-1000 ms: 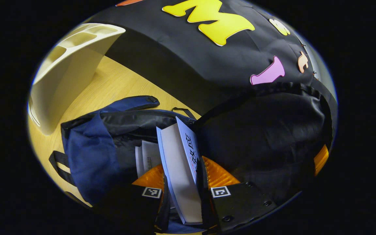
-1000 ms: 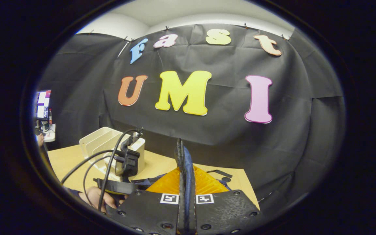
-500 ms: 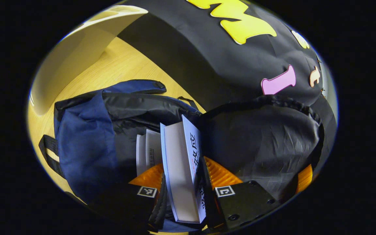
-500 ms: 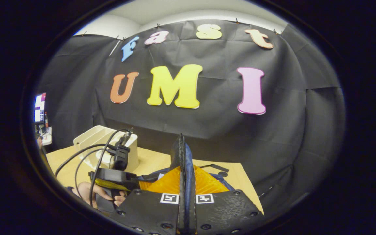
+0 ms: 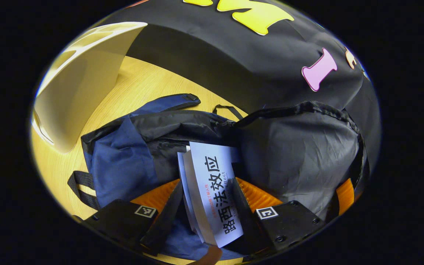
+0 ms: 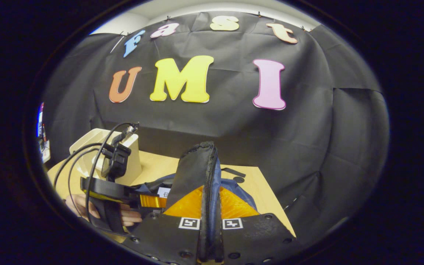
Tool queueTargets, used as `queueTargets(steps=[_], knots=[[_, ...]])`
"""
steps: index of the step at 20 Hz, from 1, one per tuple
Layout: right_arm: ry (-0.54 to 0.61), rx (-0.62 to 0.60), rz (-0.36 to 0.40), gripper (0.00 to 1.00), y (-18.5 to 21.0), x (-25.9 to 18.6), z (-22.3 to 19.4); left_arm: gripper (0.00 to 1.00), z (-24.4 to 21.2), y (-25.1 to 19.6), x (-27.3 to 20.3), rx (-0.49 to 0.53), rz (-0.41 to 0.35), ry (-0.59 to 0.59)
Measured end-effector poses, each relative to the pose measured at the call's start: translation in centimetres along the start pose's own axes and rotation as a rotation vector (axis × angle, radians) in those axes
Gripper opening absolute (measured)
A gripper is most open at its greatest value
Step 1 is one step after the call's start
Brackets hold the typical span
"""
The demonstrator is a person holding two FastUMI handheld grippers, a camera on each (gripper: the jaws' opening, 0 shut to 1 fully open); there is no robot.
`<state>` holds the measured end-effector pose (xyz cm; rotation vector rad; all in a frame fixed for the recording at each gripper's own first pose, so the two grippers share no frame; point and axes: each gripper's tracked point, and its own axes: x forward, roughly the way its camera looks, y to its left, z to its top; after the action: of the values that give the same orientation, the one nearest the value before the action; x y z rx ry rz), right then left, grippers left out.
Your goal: Open the schoolbag, grab two books from the bookshelf and put them into the schoolbag.
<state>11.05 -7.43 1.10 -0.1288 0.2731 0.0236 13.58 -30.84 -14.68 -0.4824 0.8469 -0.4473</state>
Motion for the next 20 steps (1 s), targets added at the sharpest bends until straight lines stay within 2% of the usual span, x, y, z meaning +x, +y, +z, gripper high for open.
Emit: queueTargets(steps=[1, 2, 3, 8, 9, 10, 11, 12, 13, 14, 15, 17, 20], knots=[[0.01, -0.008, -0.009, 0.07, 0.1, 0.0, -0.5, 0.83, 0.4, -0.1, -0.5, 0.021, 0.003, -0.02], [0.01, -0.024, -0.026, 0.08, -0.1, -0.3, -0.7, 0.72, 0.7, -0.2, -1.2, 0.039, 0.001, -0.04], [0.007, -0.039, -0.042, 0.15, -0.3, -0.3, -0.8, 0.83, 1.1, -0.3, -1.9, 0.055, 0.003, -0.062], [0.026, -0.077, -0.103, 0.21, -0.8, -1.1, -2.2, 0.83, 1.4, 0.5, -6.0, 0.165, 0.034, -0.154], [0.034, -0.079, -0.114, 0.27, -0.7, -1.4, -2.7, 0.83, 1.1, 0.9, -6.7, 0.173, 0.042, -0.162], [0.044, -0.072, -0.139, 0.27, -0.9, -1.7, -3.0, 0.83, 1.0, 1.3, -7.5, 0.177, 0.054, -0.174], [0.054, -0.068, -0.157, 0.35, -1.1, -2.0, -3.2, 0.83, 1.0, 2.0, -8.3, 0.185, 0.075, -0.187], [0.059, -0.061, -0.172, 0.49, -1.0, -2.2, -3.6, 0.83, 1.2, 2.9, -9.1, 0.201, 0.108, -0.204], [0.062, -0.052, -0.18, 0.5, -0.8, -2.1, -3.6, 0.83, 1.2, 3.7, -9.9, 0.223, 0.134, -0.221], [0.065, -0.045, -0.182, 0.61, -0.6, -2.3, -3.7, 0.83, 1.2, 4.4, -10.7, 0.241, 0.156, -0.235], [0.069, -0.04, -0.191, 0.62, -0.5, -2.7, -3.8, 0.83, 1.2, 5.1, -11.6, 0.25, 0.172, -0.246], [0.073, -0.04, -0.207, 0.8, -0.2, -3.3, -4.0, 0.83, 1.3, 6.0, -13.5, 0.26, 0.194, -0.278], [0.078, -0.03, -0.213, 0.83, 0.7, -4.1, -4.7, 0.83, 2.4, 8.2, -16.7, 0.318, 0.268, -0.35]])
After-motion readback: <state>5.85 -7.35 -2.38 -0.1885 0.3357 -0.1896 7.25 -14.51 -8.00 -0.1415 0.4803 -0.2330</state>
